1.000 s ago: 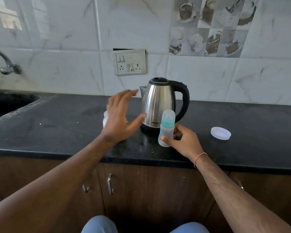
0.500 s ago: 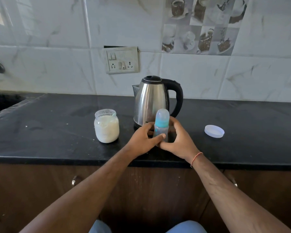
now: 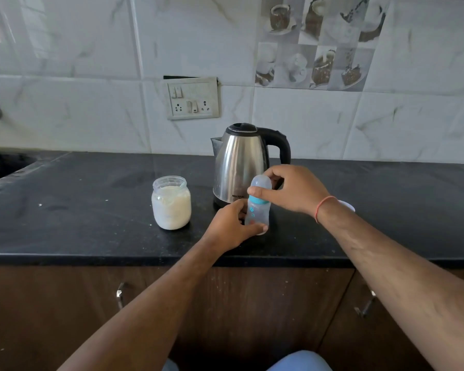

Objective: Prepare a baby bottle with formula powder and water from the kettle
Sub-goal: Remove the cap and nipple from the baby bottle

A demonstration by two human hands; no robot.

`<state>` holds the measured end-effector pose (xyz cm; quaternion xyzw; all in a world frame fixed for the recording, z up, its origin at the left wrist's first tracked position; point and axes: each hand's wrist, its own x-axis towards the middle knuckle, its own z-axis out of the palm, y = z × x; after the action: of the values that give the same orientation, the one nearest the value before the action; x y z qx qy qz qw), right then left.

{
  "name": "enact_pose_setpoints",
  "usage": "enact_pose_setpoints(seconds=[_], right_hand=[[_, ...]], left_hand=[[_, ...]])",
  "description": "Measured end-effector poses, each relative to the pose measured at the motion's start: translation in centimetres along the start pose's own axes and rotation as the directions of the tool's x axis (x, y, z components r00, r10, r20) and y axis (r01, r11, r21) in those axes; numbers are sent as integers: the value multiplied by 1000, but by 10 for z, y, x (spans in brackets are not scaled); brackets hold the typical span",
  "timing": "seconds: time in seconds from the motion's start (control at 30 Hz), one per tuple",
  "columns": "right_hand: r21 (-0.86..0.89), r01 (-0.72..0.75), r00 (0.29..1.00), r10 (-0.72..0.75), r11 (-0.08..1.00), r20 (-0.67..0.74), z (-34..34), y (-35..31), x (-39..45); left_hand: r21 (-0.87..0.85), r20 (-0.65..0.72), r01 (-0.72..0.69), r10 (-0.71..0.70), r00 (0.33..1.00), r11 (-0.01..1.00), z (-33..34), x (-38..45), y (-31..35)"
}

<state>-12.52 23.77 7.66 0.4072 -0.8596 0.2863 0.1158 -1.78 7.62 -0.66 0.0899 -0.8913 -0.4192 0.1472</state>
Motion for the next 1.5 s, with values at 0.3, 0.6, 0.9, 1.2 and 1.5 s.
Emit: enact_pose_setpoints(seconds=[0.3,0.6,0.9,1.2,1.5], right_hand=[[-412,112,960,9,904,281,-21,-26,21],[-216,152,926,-62,965,372,-27,-21,24],[-33,16,978,-8,999,211,-80,-16,43],[244,-323,944,293,914,151,-59,72,11],[308,-415,910,398,856,120,-31,116,6]], left_hand=[[58,17,15,-16,1000,998,-2,-4,7],[82,26,37,-39,999,996,-1,-5,13],[74,22,29,-31,999,997,0,-5,6],[63,25,10,-12,1000,998,0,-3,3],[47,21,-2,1,1000,999,2,0,0]])
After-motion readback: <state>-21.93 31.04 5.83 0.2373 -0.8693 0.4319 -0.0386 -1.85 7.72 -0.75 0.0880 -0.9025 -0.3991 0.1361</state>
